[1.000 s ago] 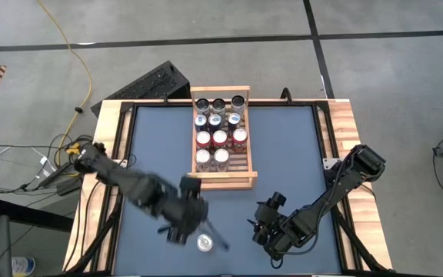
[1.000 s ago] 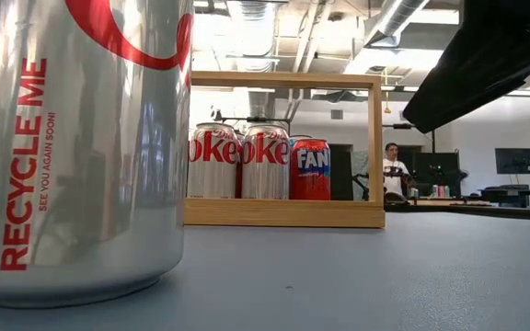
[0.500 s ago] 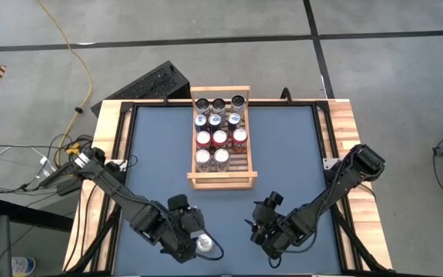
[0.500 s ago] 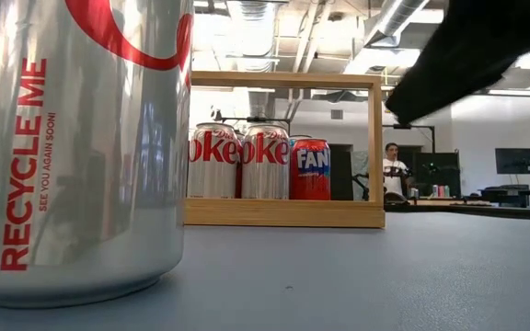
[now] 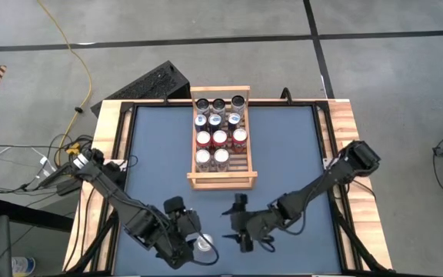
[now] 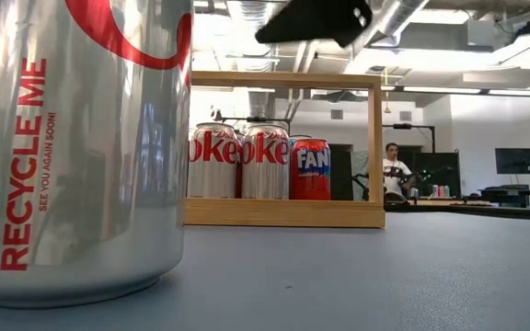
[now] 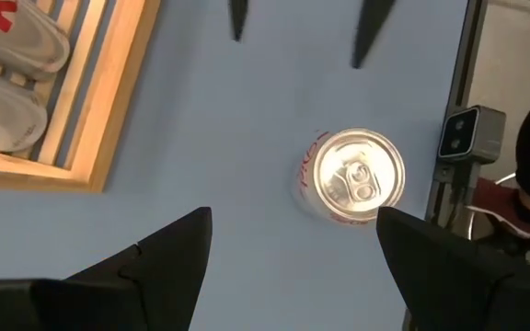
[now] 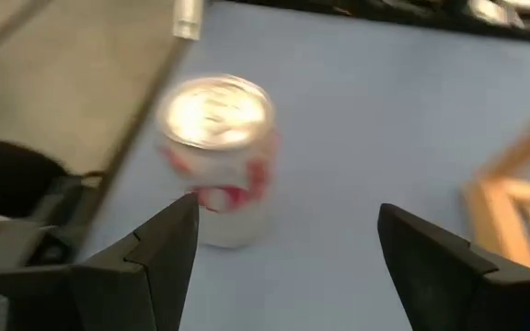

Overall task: Place canned beverage on shelf
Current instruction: Put the silver can on the shelf aligned with the other silver soda cans

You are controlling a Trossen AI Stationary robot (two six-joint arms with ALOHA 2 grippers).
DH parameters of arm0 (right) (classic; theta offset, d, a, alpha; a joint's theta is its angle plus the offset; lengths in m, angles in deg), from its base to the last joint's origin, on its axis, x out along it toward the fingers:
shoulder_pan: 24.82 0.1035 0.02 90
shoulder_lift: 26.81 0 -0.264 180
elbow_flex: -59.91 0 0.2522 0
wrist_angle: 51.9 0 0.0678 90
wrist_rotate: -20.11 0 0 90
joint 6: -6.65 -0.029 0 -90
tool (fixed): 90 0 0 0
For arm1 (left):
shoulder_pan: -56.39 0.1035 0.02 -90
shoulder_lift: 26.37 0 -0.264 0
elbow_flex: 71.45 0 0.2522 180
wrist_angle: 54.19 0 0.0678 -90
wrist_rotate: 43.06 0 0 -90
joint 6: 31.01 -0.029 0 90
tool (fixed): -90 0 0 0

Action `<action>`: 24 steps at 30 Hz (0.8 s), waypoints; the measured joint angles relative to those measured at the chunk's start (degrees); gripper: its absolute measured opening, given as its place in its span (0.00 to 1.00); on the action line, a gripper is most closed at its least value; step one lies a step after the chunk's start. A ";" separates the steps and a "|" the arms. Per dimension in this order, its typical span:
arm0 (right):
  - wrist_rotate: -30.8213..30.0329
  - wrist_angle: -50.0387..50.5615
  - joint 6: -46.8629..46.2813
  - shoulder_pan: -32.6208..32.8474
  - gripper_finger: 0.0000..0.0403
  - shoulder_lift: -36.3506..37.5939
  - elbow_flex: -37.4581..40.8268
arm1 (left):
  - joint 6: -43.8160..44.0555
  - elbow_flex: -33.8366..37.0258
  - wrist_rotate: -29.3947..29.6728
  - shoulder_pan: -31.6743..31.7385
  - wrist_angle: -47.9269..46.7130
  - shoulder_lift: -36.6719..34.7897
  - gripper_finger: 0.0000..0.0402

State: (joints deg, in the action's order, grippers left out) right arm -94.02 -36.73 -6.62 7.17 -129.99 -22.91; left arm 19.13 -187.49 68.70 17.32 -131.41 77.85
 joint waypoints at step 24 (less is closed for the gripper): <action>7.00 -13.97 15.27 0.54 0.76 -9.75 -5.18 | 12.07 -0.04 2.93 -1.51 0.49 0.00 0.74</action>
State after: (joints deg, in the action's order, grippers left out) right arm -87.02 -50.70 8.65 7.72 -139.73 -28.09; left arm 31.20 -187.54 71.63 15.81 -130.93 77.85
